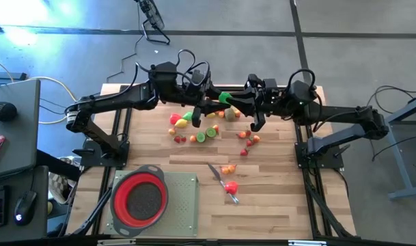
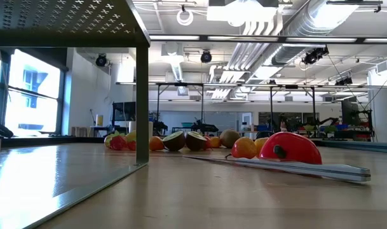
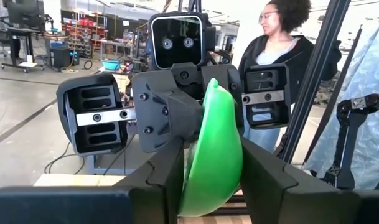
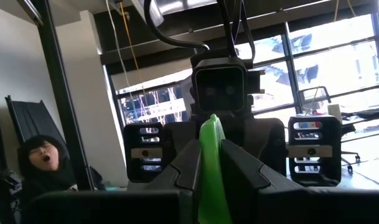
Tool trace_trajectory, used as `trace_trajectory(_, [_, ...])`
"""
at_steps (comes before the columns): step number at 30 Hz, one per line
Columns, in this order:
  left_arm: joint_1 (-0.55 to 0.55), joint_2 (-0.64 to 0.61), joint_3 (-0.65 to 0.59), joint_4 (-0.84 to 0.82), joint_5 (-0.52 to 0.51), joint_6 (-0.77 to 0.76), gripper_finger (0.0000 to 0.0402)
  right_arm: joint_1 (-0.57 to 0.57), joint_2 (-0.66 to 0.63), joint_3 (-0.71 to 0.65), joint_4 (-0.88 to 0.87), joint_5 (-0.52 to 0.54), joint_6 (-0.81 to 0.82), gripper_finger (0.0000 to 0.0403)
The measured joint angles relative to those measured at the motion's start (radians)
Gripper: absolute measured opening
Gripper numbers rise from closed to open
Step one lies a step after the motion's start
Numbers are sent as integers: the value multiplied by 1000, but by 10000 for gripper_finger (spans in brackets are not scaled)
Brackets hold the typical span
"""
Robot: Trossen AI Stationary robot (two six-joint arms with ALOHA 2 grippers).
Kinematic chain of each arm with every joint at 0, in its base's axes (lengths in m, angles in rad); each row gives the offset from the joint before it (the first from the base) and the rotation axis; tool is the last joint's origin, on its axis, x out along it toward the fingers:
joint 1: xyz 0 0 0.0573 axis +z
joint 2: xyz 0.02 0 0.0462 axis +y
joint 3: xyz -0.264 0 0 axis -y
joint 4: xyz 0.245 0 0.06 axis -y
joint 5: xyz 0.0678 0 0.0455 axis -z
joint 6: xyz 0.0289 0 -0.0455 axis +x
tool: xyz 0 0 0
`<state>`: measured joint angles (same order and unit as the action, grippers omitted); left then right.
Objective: Pick & Place Fruit
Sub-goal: Put the half avocado into the red strainer bowl on the shelf
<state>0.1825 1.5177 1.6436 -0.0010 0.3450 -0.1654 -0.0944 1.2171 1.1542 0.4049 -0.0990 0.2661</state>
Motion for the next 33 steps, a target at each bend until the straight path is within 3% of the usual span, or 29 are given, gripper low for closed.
trace_trajectory(13, [0, 0, 0, -1, 0, -4, 123, 0, 1, 0, 1, -3, 1, 53])
trace_trajectory(21, [1, 0, 0, -2, -5, -3, 123, 1, 1, 0, 3, -5, 5, 129])
trace_trajectory(33, [0, -5, -1, -43, 15, -13, 121, -10, -55, -2, -46, -19, 36, 278])
